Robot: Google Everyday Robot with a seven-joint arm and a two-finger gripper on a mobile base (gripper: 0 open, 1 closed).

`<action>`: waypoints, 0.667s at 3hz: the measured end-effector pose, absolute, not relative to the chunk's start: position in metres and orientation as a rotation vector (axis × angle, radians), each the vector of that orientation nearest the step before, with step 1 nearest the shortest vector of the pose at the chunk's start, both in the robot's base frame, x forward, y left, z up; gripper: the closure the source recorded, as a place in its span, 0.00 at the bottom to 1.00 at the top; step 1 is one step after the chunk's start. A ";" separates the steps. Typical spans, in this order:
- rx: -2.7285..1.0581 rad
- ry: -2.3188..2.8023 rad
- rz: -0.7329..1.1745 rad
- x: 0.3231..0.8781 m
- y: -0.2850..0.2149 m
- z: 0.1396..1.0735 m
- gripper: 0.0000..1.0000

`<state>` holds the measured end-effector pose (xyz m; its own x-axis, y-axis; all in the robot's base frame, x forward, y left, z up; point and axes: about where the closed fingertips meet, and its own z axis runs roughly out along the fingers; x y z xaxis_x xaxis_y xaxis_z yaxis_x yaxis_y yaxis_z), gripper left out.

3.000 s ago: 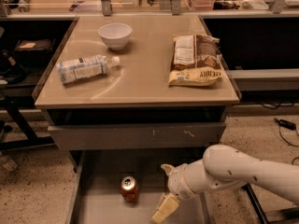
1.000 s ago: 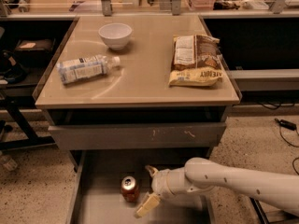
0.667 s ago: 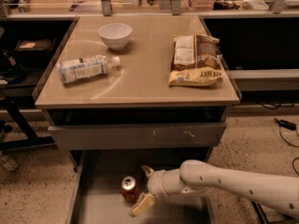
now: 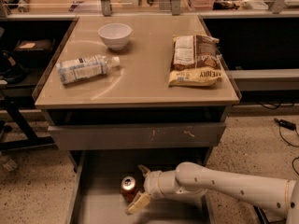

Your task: Pick coke can from middle drawer and place on counter

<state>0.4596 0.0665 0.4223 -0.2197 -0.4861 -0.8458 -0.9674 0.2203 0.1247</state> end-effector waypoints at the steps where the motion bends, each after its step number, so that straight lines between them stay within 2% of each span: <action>1: -1.323 1.814 0.914 0.465 0.071 0.411 0.00; 2: -1.322 1.814 0.915 0.465 0.071 0.411 0.18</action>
Offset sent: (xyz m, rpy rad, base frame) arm 0.0049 0.0039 -0.0101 0.0164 0.0065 -0.0098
